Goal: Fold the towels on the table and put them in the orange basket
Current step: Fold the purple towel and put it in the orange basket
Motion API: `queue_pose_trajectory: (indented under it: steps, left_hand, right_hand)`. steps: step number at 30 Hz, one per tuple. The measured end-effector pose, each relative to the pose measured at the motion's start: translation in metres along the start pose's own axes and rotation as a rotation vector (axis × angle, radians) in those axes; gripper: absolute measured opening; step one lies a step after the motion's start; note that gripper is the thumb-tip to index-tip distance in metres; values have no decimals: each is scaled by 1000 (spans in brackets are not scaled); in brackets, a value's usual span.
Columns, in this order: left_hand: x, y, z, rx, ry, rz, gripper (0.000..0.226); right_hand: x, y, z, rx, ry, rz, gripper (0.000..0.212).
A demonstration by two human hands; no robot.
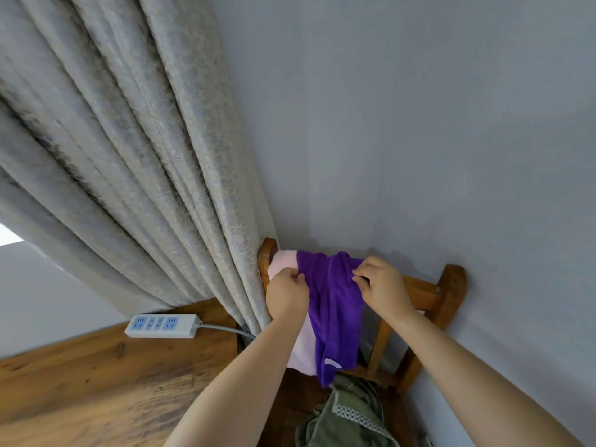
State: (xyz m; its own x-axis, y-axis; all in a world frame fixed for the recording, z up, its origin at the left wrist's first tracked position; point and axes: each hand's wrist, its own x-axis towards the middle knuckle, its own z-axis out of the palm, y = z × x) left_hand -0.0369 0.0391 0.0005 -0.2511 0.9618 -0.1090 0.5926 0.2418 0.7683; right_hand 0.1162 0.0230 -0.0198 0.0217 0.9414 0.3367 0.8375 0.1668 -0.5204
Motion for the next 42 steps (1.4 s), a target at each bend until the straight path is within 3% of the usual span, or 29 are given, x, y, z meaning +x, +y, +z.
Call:
queue_pose_trajectory:
  steps: [5, 11, 15, 24, 30, 42]
  left_hand:
    - [-4, -1, -20, 28, -5, 120, 21]
    - [-22, 6, -48, -119, 46, 269, 19]
    - [-48, -1, -77, -233, 62, 335, 21]
    - [-142, -66, -199, -288, 227, 394, 16]
    - [-197, -145, -282, -238, 343, 324, 13]
    - [-241, -327, -380, -43, 481, -37, 17]
  right_hand:
    - [-6, 0, -13, 12, 44, 18, 11]
    - [-20, -22, -58, 5, 272, -8, 4]
    - [-40, -61, -81, 22, 383, -119, 1]
    - [-129, -183, -90, 109, 438, -287, 4]
    - [-190, -253, -60, 164, 369, -338, 4]
    - [-268, -336, 96, 510, -117, -74, 7]
